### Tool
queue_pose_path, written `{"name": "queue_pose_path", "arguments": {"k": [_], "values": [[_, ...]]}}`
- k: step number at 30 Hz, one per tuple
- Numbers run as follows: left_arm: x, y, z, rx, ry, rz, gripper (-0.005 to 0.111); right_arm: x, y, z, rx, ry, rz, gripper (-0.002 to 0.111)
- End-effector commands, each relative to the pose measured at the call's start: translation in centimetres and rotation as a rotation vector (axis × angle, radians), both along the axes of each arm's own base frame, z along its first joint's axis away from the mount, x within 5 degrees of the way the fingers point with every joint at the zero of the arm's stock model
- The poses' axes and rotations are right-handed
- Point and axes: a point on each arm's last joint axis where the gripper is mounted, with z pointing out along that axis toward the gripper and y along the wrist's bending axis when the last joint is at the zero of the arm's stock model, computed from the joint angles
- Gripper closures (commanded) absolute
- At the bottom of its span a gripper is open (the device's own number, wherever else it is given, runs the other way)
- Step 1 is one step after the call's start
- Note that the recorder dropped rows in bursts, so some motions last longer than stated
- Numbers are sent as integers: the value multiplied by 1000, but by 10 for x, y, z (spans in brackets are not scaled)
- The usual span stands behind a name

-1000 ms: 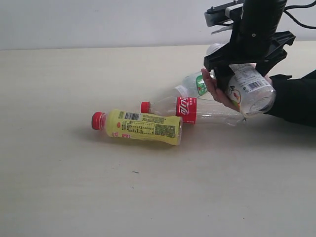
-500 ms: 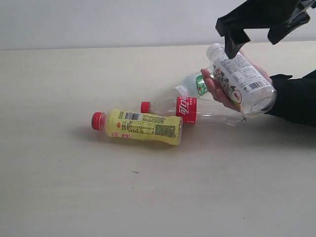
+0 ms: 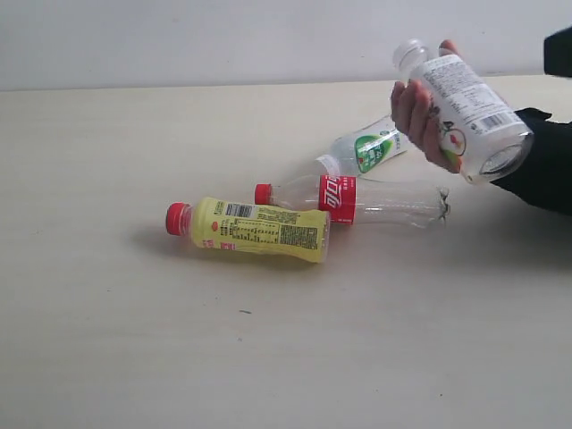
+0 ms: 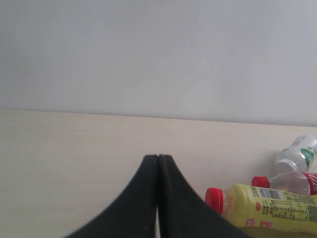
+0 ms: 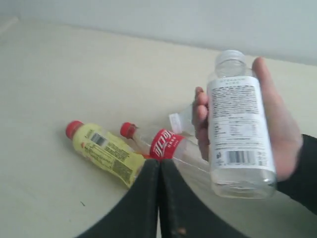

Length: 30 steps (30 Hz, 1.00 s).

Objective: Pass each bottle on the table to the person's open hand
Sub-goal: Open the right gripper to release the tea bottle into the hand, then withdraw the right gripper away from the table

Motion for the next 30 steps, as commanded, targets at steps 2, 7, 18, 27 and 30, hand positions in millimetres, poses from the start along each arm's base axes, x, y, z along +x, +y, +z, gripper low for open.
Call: {"name": "queue_pose_path", "arguments": {"k": [2,7,18,27,30], "values": [[0,0,-1,-7,-3,0,107,-36,-13,-58,167,-161,-37,108],[0,0,-1,-7,-3,0,107,-52,-21,-114,119,-195,-32,108],[0,0,-1,-7,-3,0,107,-65,-29,-144,145,-280,-65,108],[0,0,-1,-7,-3,0,107,-66,-29,-153,89,-285,-41,108],[0,0,-1,-7,-3,0,107,-66,-30,-154,97,-281,-48,108]]}}
